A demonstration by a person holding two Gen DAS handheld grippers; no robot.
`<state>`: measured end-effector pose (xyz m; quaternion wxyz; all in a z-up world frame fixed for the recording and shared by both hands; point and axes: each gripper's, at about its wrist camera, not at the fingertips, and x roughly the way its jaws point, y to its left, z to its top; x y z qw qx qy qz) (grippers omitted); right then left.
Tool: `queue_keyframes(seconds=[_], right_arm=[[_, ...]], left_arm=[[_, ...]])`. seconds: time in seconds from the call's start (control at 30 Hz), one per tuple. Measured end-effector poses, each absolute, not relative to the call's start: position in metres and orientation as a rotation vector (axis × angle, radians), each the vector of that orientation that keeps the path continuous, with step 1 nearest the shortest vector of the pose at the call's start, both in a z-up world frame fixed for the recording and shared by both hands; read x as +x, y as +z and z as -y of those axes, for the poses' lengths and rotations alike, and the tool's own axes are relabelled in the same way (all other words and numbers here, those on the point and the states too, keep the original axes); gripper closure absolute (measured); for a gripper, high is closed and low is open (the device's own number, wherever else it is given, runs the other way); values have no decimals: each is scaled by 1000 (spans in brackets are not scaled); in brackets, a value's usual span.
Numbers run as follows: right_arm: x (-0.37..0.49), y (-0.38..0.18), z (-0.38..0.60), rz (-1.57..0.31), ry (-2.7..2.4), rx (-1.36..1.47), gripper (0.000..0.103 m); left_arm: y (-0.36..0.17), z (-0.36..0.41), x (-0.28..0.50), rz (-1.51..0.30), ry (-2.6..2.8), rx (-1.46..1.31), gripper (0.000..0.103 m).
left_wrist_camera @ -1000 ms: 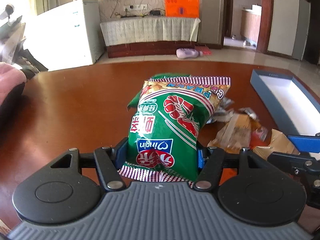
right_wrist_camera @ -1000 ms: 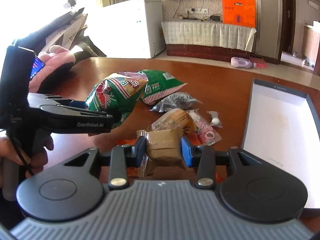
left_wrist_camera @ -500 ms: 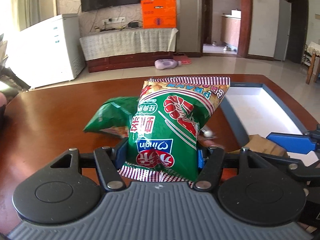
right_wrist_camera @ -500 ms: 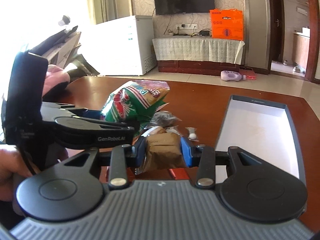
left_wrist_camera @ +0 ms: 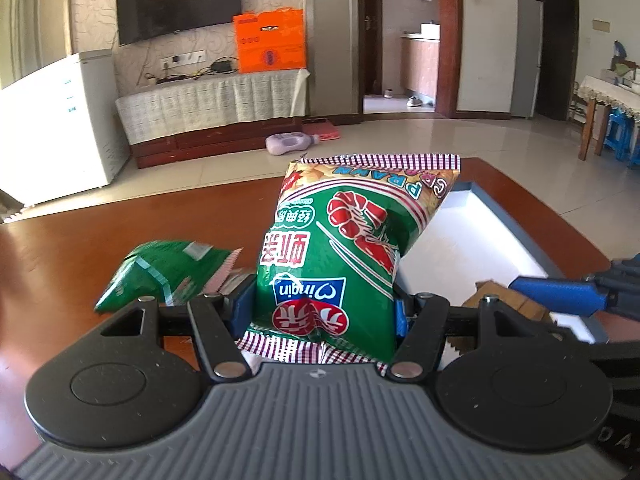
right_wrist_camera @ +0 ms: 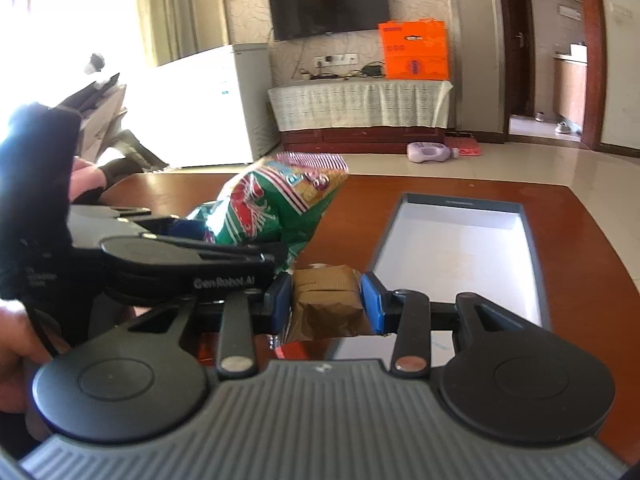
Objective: Organize snacks
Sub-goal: 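Carry the green bag in left gripper and tan packet in right gripper to the box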
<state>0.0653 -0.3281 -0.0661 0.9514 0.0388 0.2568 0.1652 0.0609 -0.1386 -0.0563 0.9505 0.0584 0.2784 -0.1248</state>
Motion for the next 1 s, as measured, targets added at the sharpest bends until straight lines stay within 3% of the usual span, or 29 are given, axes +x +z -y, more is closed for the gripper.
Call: queue_keyframes(seconds=[0.63,1.0], right_arm=[[104,-107,374,-723,187,30,61],[105,-109,381,-745,198,33,62]], left_arm=[[-91,249,142,-669,-369,180,35],[-90,297,176,-602,-343,234,35]])
